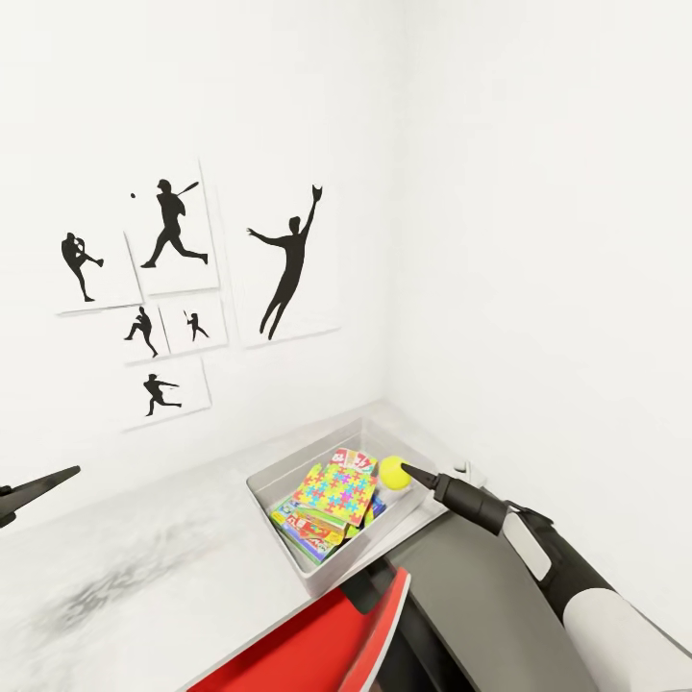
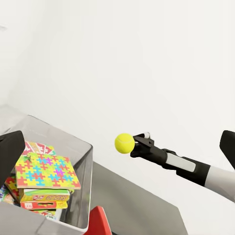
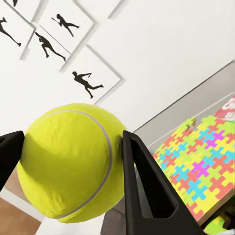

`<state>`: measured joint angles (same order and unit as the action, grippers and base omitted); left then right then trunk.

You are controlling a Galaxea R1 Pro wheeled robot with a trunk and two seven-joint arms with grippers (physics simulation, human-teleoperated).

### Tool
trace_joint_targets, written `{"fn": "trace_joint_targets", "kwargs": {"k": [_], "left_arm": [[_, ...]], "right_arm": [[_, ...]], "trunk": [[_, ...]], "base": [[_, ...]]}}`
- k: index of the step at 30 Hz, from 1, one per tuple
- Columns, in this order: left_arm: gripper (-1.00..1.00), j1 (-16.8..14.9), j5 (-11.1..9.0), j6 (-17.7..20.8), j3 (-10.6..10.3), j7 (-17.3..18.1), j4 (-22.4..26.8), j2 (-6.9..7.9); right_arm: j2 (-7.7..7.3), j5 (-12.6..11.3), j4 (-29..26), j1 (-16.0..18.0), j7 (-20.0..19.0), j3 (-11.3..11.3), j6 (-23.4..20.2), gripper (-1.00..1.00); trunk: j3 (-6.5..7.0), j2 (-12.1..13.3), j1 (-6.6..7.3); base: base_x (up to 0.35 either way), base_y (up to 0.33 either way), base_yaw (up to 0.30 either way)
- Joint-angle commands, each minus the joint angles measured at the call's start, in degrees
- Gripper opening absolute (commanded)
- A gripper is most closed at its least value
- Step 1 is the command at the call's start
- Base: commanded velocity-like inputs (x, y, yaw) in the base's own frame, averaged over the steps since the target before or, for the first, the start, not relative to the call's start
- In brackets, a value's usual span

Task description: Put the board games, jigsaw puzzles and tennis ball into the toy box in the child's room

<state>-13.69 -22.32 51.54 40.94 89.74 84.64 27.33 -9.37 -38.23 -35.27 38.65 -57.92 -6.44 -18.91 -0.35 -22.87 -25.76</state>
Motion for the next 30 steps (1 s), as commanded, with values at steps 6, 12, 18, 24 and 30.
{"fn": "trace_joint_targets", "kwargs": {"k": [6,12,18,24,30], "left_arm": [[1.00,-0.03,0.08,0.58,0.01,0.26,0.00,0.07],[1.00,-0.03,0.08,0.49,-0.15,0.26,0.00,-0.07],[1.00,-0.03,0.08,0.34,-0.16,0.26,-0.07,-0.07],[1.00,-0.03,0.08,0.32,-0.16,0.26,-0.09,-0.08],[1.00,-0.03,0.08,0.32,-0.16,0.26,-0.09,-0.08]], "right_arm": [[0.08,-0.65,-0.10,0.03,0.17,-0.22,-0.51,-1.00],[0.62,-0.61,-0.17,0.36,2.20,-0.07,-2.52,-1.00],[0.89,-0.54,-4.45,4.54,13.45,-0.13,-13.36,-1.00],[1.98,-0.75,-11.39,8.47,29.35,-0.15,-21.70,-1.00],[4.35,-0.77,-12.40,11.63,40.97,-0.15,-25.43,-1.00]], "trunk": [[-0.04,-0.05,-0.02],[-0.04,-0.05,-0.02],[-0.04,-0.05,-0.02],[-0.04,-0.05,-0.02],[-0.04,-0.05,-0.02]], "base": [[0.000,0.000,0.000],[0.000,0.000,0.000],[0.000,0.000,0.000],[0.000,0.000,0.000],[0.000,0.000,0.000]]}}
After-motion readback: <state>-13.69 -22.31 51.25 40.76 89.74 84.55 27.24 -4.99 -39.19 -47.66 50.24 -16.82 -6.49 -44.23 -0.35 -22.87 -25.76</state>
